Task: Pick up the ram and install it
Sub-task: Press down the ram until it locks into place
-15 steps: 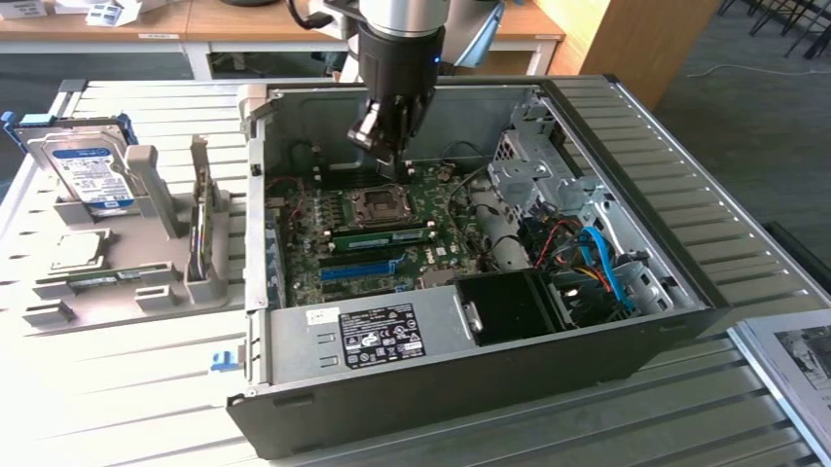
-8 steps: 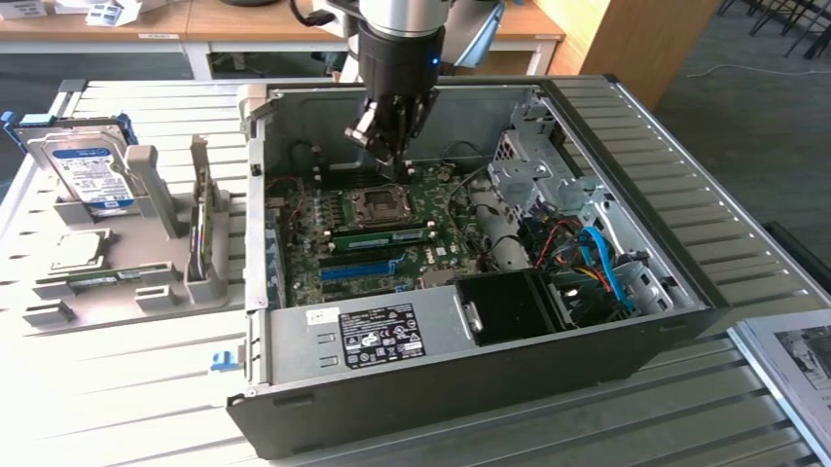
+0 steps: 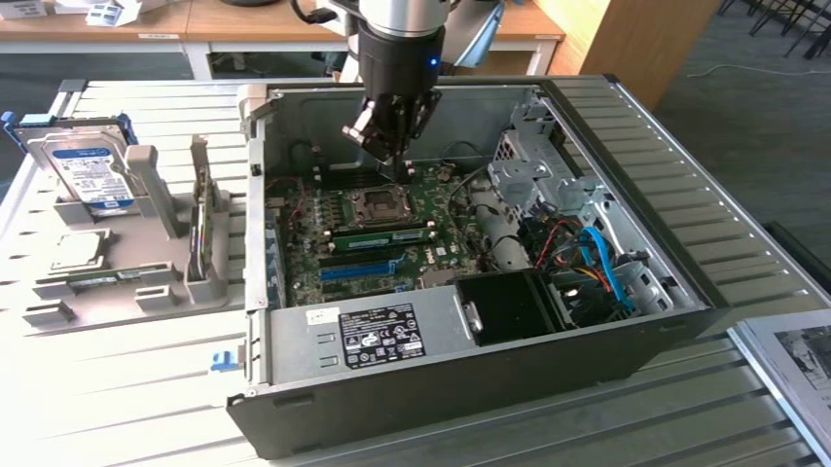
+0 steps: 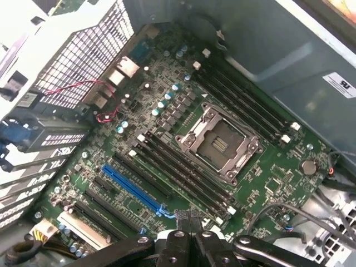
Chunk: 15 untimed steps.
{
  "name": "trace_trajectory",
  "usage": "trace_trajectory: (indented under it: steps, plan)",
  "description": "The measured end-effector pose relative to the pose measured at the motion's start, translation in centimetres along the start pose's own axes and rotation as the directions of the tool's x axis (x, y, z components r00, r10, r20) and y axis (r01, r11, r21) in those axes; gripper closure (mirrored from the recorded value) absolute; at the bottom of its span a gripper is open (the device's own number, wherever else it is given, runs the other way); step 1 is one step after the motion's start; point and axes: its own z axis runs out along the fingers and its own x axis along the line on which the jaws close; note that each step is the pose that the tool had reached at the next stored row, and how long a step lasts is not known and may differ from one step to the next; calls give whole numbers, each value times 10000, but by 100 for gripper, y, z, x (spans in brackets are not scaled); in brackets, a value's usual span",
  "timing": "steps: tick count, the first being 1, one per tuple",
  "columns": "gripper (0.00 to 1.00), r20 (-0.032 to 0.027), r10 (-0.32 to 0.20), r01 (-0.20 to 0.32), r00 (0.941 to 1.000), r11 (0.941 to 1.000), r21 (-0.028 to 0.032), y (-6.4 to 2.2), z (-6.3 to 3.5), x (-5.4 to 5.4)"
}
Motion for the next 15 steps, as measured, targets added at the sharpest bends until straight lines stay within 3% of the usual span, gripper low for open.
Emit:
trace_trajectory:
  steps: [9, 15]
  plan:
    - [90, 5, 870, -870, 9962, 9962, 23, 0, 0, 0]
    - [90, 10, 1593, -1593, 9872, 9872, 43, 0, 0, 0]
